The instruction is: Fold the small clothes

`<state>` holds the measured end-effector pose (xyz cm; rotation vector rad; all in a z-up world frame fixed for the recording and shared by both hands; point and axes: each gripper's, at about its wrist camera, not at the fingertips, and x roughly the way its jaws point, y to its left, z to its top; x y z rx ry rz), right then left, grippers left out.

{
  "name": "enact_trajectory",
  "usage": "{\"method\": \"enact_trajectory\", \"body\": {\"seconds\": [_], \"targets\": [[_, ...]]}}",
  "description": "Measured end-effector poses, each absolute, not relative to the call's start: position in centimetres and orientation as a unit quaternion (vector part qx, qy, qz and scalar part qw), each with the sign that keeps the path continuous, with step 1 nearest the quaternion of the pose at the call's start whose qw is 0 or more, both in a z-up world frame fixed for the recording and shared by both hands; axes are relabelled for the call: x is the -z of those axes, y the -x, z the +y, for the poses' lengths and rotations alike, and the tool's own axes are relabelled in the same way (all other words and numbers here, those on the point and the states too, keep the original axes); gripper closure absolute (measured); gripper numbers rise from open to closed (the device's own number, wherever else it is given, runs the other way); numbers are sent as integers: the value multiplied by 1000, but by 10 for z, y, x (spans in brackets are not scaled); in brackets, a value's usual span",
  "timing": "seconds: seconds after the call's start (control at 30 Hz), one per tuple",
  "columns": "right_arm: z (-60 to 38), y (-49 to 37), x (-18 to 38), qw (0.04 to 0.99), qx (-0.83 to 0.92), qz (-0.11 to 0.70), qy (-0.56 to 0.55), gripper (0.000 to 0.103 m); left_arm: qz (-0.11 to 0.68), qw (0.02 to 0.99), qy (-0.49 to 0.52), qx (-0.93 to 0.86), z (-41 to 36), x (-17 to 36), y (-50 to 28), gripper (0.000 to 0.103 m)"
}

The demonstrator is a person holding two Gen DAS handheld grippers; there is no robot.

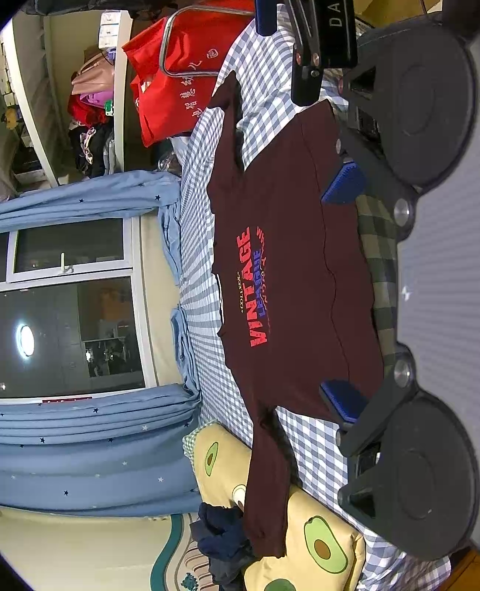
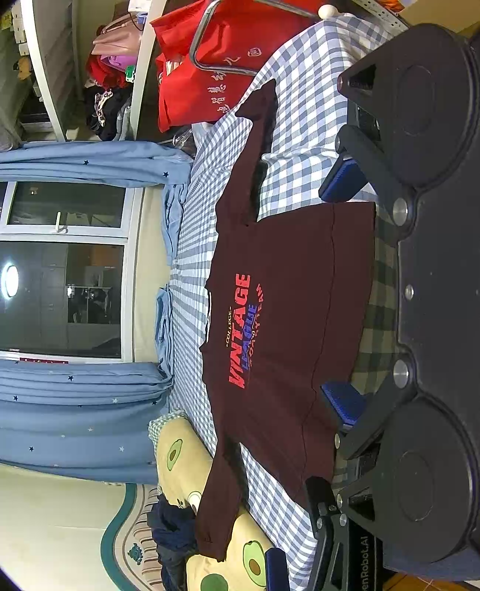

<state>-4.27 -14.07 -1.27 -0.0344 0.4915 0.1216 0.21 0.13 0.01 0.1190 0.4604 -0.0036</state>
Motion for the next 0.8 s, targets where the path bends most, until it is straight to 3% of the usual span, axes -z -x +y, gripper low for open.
{"method": "enact_trajectory", "body": {"seconds": [0.8], "targets": [[-137,47,7,971,-58,232,20,0,226,972,-57,-9,5,1,0,1]]}}
